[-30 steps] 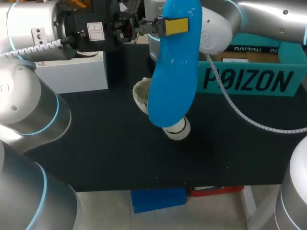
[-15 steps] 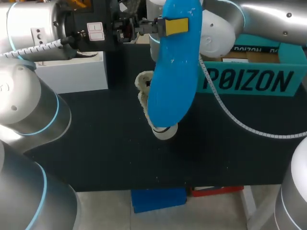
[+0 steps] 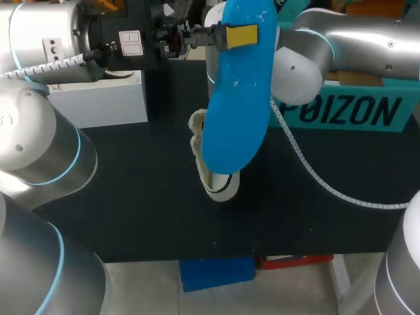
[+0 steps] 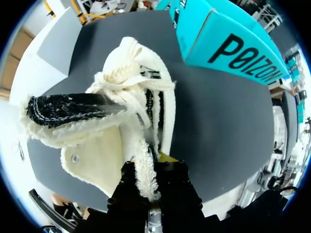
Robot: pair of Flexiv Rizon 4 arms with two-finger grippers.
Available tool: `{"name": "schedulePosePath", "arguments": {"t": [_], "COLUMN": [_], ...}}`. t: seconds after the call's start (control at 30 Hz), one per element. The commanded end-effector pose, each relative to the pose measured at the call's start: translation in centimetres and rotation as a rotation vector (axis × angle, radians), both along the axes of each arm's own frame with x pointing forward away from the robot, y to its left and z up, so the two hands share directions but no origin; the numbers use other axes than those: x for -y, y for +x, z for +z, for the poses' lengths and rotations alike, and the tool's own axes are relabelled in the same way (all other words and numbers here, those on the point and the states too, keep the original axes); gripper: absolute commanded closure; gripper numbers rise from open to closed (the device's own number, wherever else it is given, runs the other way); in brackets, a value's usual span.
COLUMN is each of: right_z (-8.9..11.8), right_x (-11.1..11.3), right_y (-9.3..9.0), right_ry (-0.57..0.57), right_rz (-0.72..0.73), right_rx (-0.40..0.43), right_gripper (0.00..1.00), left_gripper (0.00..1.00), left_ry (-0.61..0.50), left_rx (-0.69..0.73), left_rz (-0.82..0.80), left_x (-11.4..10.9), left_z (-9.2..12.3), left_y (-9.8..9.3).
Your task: Take the shoe out of the shoebox, open the shoe tongue, remove and reinsert the insole, then place the shoe into the shoebox
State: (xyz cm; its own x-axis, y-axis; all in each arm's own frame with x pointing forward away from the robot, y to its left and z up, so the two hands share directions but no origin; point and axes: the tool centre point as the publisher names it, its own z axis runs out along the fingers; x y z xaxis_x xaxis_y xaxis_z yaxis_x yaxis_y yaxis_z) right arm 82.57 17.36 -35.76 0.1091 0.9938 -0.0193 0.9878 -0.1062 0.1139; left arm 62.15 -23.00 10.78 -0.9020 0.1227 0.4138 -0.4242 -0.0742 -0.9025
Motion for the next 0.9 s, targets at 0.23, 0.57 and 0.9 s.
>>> {"name": "schedulePosePath", "arguments": {"t": [0.23,0.57,0.9], "right_z": [-2.3,-5.1,-4.9], "right_x": [-0.7,-0.1,1.5], "right_y": [0.5,0.5,0.2], "right_ry": [0.008,0.024,0.023], "right_rz": [0.061,0.06,0.026], "right_rx": [-0.014,-0.06,-0.037], "right_gripper": [1.0,1.0,0.0], "left_gripper": [1.0,1.0,1.0], "left_ry": [0.003,0.003,0.003], "left_rx": [-0.002,-0.002,-0.002], "left_rz": [0.003,0.003,0.003], "left_x": [0.1,0.1,0.1], "left_z": [0.0,0.0,0.0], "left_y": [-0.1,-0.1,-0.1]}}
